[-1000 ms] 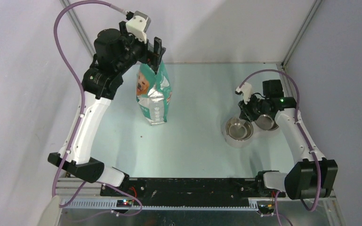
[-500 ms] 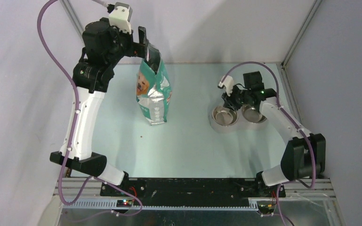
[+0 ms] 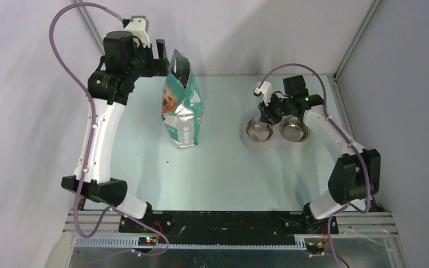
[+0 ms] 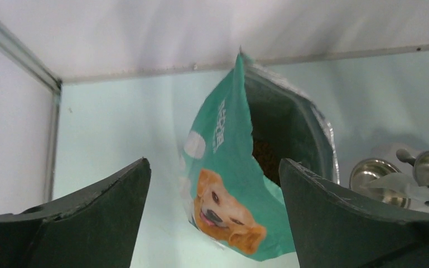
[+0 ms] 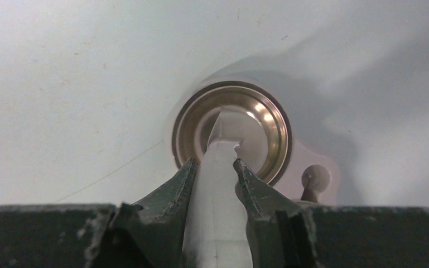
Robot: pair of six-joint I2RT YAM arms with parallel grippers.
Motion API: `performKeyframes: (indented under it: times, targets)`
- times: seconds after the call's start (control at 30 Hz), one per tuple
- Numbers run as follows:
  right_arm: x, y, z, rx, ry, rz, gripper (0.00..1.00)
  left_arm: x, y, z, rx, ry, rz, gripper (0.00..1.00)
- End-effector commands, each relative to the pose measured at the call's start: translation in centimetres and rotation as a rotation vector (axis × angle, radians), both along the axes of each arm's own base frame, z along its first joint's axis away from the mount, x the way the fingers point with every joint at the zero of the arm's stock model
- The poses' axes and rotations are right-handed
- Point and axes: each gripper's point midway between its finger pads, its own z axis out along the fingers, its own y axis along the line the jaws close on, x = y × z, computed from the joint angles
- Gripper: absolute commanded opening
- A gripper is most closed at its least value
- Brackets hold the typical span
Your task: Serve the pet food
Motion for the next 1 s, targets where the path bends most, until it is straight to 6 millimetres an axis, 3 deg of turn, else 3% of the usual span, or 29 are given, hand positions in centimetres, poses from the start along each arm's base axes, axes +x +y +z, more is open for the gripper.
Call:
performKeyframes:
  times: [0.0, 0.17, 0.3, 0.4, 0.5, 0.53, 0.57, 0.6, 0.63, 0.67, 0.7, 0.73, 0.77, 0.8, 0.83, 0.87, 0.9, 0.97]
  targets:
    - [-1.8, 0.6, 8.8, 0.107, -0.108, -0.035, 0.00, 0.6, -1.3, -3.7, -0.113, 0.152, -0.010, 0.90]
    - [-3.2, 1.2, 11.4, 0.148, -0.112, -0.088, 0.00, 2.5, -2.5, -4.1, -0.164, 0.170, -0.020, 0.87]
    - [-2.6, 1.3, 13.8, 0.192, -0.158, -0.159, 0.00, 4.1, -2.7, -4.6, -0.170, 0.181, -0.002, 0.82]
    - [-0.9, 1.5, 17.8, 0.266, -0.236, -0.246, 0.00, 4.7, -1.8, -5.3, -0.137, 0.192, 0.051, 0.66]
    - [0.8, 2.2, 23.5, 0.391, -0.312, -0.311, 0.00, 4.7, -1.3, -6.4, -0.105, 0.221, 0.070, 0.49]
    - [1.5, 2.8, 24.0, 0.413, -0.313, -0.311, 0.00, 4.6, -1.3, -6.4, -0.100, 0.223, 0.064, 0.36]
    - [1.6, 3.2, 26.4, 0.458, -0.340, -0.308, 0.00, 4.5, -1.5, -6.3, -0.102, 0.221, 0.052, 0.30]
    - [2.2, 4.2, 26.6, 0.471, -0.337, -0.294, 0.00, 4.4, -1.7, -6.2, -0.101, 0.217, 0.040, 0.17]
    - [1.9, 5.0, 28.9, 0.510, -0.370, -0.268, 0.00, 4.4, -2.0, -5.9, -0.105, 0.209, 0.023, 0.09]
    - [2.6, 6.0, 28.9, 0.520, -0.369, -0.256, 0.00, 4.4, -2.2, -5.7, -0.106, 0.202, 0.013, 0.02]
    - [2.2, 7.1, 31.0, 0.560, -0.397, -0.230, 0.00, 4.4, -3.0, -5.3, -0.115, 0.190, -0.030, 0.01]
    - [3.0, 8.0, 31.1, 0.573, -0.396, -0.221, 0.00, 4.3, -3.5, -5.0, -0.120, 0.183, -0.055, 0.00]
    - [2.4, 8.9, 33.3, 0.619, -0.418, -0.199, 0.00, 4.2, -4.8, -4.4, -0.136, 0.166, -0.114, 0.00]
    - [3.1, 9.9, 33.5, 0.643, -0.408, -0.191, 0.00, 4.1, -5.5, -3.9, -0.145, 0.151, -0.148, 0.00]
    - [2.3, 10.7, 35.5, 0.689, -0.424, -0.160, 0.00, 3.7, -6.7, -3.2, -0.141, 0.135, -0.196, 0.00]
    - [2.8, 11.6, 35.5, 0.713, -0.398, -0.152, 0.00, 3.6, -7.2, -2.8, -0.135, 0.118, -0.211, 0.00]
    - [2.2, 12.1, 37.1, 0.745, -0.414, -0.125, 0.00, 3.1, -8.3, -2.4, -0.121, 0.103, -0.243, 0.00]
    - [2.1, 13.5, 37.3, 0.769, -0.397, -0.094, 0.00, 2.6, -9.4, -1.7, -0.117, 0.077, -0.278, 0.00]
